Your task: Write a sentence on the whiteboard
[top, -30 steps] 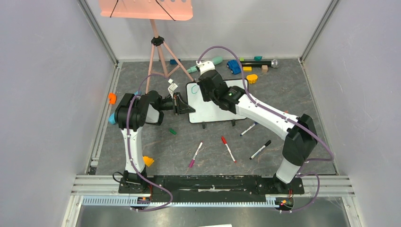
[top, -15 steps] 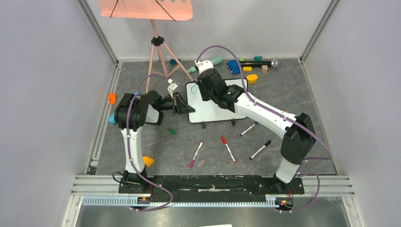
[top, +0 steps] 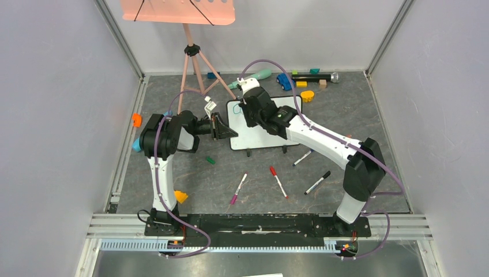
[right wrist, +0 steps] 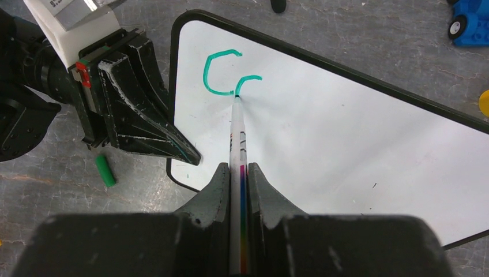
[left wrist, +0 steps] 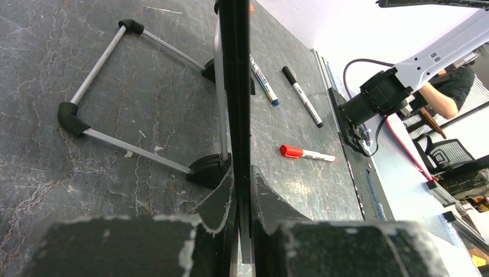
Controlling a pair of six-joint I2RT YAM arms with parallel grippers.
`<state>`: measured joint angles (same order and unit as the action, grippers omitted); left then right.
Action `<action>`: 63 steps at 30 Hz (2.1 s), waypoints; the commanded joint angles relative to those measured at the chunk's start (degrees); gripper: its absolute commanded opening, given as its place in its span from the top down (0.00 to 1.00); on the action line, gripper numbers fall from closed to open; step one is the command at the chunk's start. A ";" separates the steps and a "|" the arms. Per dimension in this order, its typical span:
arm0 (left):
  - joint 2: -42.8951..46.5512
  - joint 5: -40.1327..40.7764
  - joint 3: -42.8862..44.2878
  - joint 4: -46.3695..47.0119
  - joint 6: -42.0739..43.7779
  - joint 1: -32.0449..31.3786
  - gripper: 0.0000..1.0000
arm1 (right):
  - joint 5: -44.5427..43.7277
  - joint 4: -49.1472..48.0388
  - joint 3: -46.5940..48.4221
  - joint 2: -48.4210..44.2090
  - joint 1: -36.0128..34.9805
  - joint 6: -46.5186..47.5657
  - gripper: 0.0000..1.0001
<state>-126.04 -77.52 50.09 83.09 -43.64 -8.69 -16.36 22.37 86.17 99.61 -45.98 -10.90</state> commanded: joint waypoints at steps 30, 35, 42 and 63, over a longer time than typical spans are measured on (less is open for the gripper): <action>0.88 -1.59 0.72 6.12 1.97 -0.01 0.98 | -3.58 1.35 5.89 1.99 1.76 0.73 1.00; 0.97 -1.59 0.61 6.12 2.06 -0.01 0.98 | -1.39 1.10 5.93 2.14 1.77 0.79 1.00; 0.96 -1.52 0.54 6.12 2.14 -0.01 0.98 | 0.64 -0.55 4.57 -0.91 1.78 0.75 1.00; 0.86 -1.63 0.45 6.13 2.23 0.16 0.98 | -2.33 -0.66 -1.66 -6.20 3.33 0.84 1.00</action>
<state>-126.04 -77.62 50.06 83.68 -43.62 -8.69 -17.80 23.22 84.44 95.77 -43.09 -10.83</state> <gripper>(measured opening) 0.127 0.115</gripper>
